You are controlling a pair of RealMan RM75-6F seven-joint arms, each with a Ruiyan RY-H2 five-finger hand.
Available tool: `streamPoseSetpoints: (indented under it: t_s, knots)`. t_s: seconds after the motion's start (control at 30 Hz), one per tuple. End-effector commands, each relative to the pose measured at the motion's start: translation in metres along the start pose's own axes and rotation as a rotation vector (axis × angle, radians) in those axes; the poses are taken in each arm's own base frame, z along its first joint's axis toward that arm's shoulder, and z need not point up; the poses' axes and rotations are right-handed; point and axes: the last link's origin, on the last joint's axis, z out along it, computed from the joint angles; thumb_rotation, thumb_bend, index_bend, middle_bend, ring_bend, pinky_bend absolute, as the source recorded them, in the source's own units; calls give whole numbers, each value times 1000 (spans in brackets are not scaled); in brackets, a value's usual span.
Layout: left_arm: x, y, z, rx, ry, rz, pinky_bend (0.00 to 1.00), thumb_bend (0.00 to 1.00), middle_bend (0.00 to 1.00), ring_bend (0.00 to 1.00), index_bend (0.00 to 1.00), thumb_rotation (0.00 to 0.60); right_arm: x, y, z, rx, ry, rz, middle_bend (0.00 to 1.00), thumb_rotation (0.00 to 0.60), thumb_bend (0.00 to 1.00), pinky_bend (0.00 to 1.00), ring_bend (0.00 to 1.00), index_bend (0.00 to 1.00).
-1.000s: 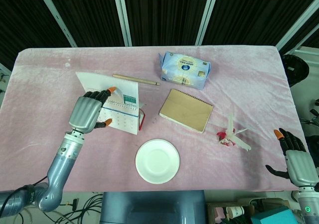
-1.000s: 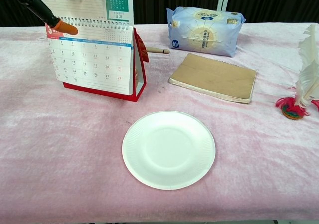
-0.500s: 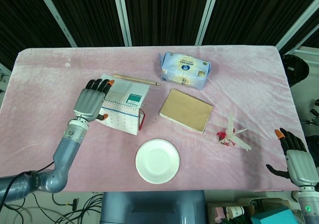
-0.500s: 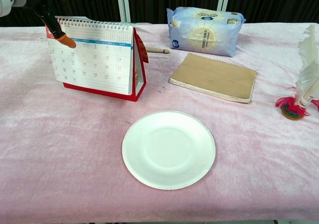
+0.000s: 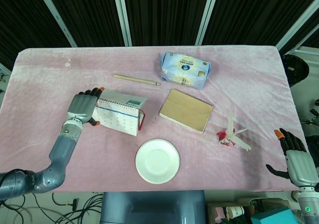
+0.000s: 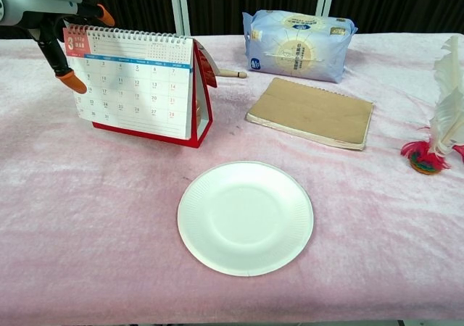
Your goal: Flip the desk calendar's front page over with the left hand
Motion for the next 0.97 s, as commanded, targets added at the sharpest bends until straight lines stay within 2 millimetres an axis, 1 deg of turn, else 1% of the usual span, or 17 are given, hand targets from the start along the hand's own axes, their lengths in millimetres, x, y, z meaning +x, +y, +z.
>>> streamPoseSetpoints:
  t_s: [0.03, 0.1, 0.17, 0.27, 0.37, 0.47, 0.53, 0.6, 0.77, 0.83, 0.97]
  knots:
    - [1, -3, -2, 4, 2, -16, 260, 0, 96, 171, 0, 600, 0, 0, 0, 1, 1, 0, 0, 600, 125, 70, 0, 0]
    - [4, -4, -2, 3, 21, -28, 228, 0, 89, 142, 0, 600, 0, 0, 0, 1, 2, 0, 0, 600, 125, 70, 0, 0]
    - [8, -6, -4, -4, 61, -48, 163, 0, 65, 78, 0, 600, 0, 0, -1, 2, 2, 0, 0, 600, 126, 70, 0, 0]
    - [14, -12, -8, -20, 139, -81, 110, 0, 43, 41, 0, 600, 1, 0, -1, 3, 5, -1, 0, 600, 126, 70, 0, 0]
    - [17, -23, -19, -51, 271, -65, 88, 0, 23, 22, 0, 600, 1, 0, -1, 4, 5, -4, 0, 600, 126, 70, 0, 0]
    - [10, -38, -35, -74, 346, -47, 86, 0, 20, 19, 0, 600, 1, 0, -1, 5, 7, -5, 0, 600, 126, 70, 0, 0]
    - [-2, -50, -49, -67, 341, -39, 86, 0, 20, 19, 0, 600, 1, 0, -1, 6, 7, -8, 0, 600, 126, 70, 0, 0]
    - [-22, -66, -69, -44, 308, -31, 82, 0, 19, 19, 0, 600, 0, 0, -1, 8, 8, -12, 0, 600, 126, 70, 0, 0]
    - [-63, -104, -115, 21, 278, -8, 26, 0, 0, 0, 0, 600, 0, -2, -1, 12, 11, -18, 0, 600, 125, 70, 0, 0]
    - [-75, -118, -131, 57, 274, -12, 5, 0, 0, 0, 0, 600, -1, -2, -2, 13, 11, -21, 0, 600, 125, 70, 0, 0]
    - [-90, -141, -159, 112, 296, -1, 0, 0, 0, 0, 0, 600, -1, -2, -2, 12, 14, -25, 0, 600, 125, 70, 0, 0]
